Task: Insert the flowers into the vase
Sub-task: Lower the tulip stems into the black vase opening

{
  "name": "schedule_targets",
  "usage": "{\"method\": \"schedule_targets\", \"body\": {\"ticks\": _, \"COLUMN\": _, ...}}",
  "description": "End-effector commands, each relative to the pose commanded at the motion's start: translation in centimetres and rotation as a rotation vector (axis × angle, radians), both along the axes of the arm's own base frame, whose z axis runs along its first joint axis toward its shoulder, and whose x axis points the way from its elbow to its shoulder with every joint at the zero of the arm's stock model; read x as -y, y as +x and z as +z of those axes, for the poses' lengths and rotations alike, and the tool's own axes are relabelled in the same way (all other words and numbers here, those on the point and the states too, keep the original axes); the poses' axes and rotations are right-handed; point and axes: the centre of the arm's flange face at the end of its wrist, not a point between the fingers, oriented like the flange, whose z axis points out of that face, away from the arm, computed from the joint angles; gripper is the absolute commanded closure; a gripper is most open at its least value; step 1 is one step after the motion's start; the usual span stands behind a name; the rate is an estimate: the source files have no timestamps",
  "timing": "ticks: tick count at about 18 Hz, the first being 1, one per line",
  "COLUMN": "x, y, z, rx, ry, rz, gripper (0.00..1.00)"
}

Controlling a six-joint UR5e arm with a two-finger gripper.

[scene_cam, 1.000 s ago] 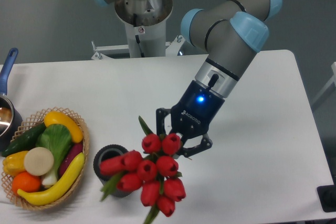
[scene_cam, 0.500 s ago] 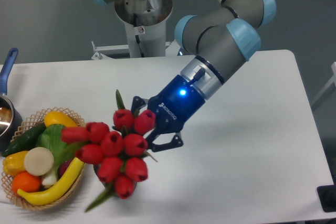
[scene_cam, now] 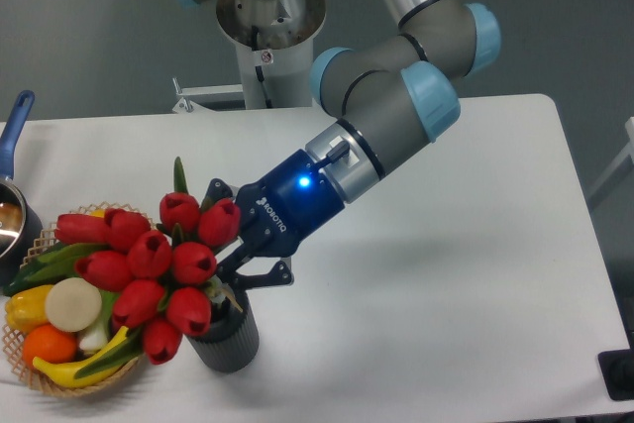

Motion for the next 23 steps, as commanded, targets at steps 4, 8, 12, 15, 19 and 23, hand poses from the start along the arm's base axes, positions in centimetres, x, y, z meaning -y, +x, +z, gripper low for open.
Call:
{"method": "schedule_targets", "body": {"ticks": 4, "x": -0.6, "y": -0.1, "z": -1.9, "rx": -0.003, "ry": -0.001, "rz": -0.011, "gripper": 0.85}}
{"method": "schedule_targets", "body": {"ticks": 8, "x": -1.1, "y": 0.5, "z": -4.2, "rx": 0.001, "ry": -0.016, "rz": -0.026, "gripper": 0.85}}
{"method": "schedule_targets", "body": {"ticks": 12, "x": -0.8, "y": 0.6, "z": -5.6, "rx": -0.017, "ry": -0.016, "rz": -0.031, "gripper": 0.85}}
{"method": "schedule_targets", "body": {"ticks": 15, "x": 0.1, "y": 0.8, "z": -7.5, "rx": -0.045, "ry": -0.005, "rz": -0.040, "gripper": 0.82}}
{"method": "schedule_targets", "body": {"ticks": 19, "x": 0.8, "y": 1.2, "z": -10.2, "rx": -0.070, "ry": -0.008, "rz": -0.050, "gripper": 0.81}}
{"method": "schedule_targets", "body": {"ticks": 23, "x": 0.7, "y": 1.1, "z": -12.1, "rx": -0.086, "ry": -0.050, "rz": -0.045, "gripper": 0.81}}
